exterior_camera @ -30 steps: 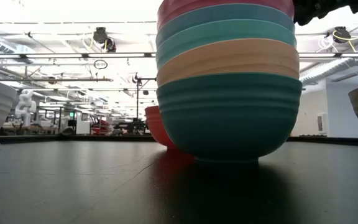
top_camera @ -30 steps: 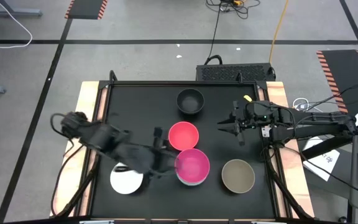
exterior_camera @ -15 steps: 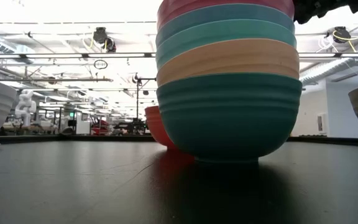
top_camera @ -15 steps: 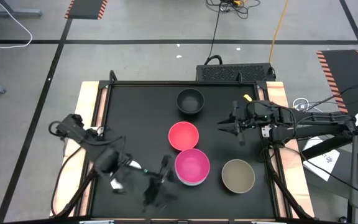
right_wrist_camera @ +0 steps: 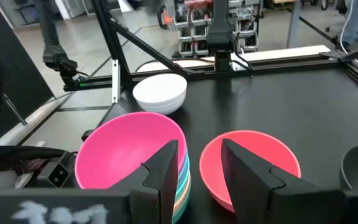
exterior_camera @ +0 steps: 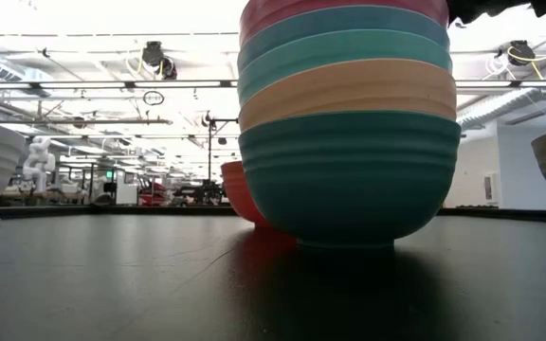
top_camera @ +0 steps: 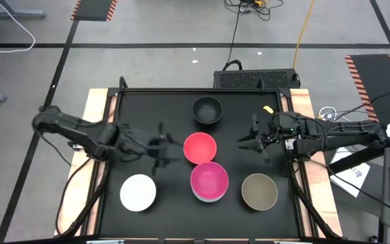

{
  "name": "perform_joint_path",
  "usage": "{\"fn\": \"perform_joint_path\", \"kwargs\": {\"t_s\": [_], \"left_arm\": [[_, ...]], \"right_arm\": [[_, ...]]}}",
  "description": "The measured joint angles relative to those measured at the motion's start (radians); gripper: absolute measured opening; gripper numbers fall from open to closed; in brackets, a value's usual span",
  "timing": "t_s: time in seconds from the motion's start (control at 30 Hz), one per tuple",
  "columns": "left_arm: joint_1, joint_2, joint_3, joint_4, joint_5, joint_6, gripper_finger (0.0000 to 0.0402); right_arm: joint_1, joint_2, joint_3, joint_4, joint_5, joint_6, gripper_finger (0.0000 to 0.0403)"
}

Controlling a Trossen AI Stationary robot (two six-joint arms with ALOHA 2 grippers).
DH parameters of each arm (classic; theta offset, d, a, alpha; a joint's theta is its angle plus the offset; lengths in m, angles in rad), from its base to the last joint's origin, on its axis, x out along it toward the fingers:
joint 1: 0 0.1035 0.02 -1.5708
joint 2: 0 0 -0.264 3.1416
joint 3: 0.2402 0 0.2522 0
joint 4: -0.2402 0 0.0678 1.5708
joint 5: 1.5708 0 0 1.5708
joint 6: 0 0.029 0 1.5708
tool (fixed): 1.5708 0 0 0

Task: Nest bowls inside each other
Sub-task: Stack the gray bowl on top of the pink bowl

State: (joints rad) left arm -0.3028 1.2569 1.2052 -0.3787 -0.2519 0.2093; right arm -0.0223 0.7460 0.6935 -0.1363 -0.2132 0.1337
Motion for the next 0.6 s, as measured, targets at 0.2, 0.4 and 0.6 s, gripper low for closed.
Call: {"fn": "perform_joint_path", "kwargs": {"t_s": [0.2, 0.4, 0.6], "left_arm": [[-0.019, -0.180, -0.103, -0.132, -0.160, -0.113, 0.0218], [-0.035, -0.274, -0.213, -0.196, -0.100, -0.091, 0.0218], [-0.005, -0.403, -0.375, -0.149, -0.109, -0.097, 0.0218]], "right_arm": [[0.005, 0.000, 0.000, 0.014, 0.003, -0.018, 0.0116], [0.005, 0.000, 0.000, 0.014, 0.028, -0.060, 0.0116], [0.003, 0.000, 0.000, 0.013, 0.064, -0.109, 0.0116]]}}
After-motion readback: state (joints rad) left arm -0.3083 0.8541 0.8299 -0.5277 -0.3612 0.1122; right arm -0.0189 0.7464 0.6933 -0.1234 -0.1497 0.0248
